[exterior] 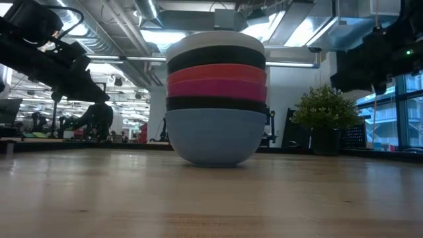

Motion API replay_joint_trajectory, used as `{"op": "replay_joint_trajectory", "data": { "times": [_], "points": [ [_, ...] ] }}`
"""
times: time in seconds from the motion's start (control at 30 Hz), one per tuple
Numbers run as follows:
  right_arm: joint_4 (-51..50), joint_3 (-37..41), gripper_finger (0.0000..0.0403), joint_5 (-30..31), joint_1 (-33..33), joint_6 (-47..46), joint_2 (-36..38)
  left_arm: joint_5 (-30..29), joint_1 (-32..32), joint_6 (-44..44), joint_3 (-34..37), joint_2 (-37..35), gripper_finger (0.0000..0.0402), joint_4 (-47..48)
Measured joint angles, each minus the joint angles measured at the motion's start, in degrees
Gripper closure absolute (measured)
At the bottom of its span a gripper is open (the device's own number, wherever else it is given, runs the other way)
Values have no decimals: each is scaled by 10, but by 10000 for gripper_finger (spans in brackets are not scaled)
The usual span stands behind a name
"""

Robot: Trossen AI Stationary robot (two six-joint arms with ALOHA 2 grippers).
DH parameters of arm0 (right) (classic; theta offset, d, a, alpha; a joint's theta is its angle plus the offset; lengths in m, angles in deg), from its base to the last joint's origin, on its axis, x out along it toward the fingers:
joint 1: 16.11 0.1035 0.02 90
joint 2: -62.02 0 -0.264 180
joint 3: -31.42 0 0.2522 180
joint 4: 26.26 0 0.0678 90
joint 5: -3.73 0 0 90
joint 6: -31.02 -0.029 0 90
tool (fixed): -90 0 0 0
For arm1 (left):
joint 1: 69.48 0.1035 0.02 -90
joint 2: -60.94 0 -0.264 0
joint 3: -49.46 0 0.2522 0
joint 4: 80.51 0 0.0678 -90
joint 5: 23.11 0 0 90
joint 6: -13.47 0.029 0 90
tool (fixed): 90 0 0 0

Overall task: Nest bowls inside each other
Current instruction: Return to Home Position

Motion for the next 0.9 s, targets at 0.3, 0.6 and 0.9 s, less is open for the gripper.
{"op": "replay_joint_trajectory", "data": {
  "times": [0.3, 0.6, 0.9],
  "points": [
    [79, 0, 244, 25, 0, 59, 0, -27, 0, 16, 0, 0, 306, 0],
    [103, 32, 244, 20, 0, 44, 0, -34, 0, 19, 0, 0, 306, 1],
    [227, 94, 244, 8, 0, 62, -2, -34, 0, 19, 0, 0, 306, 0]
  ]
}}
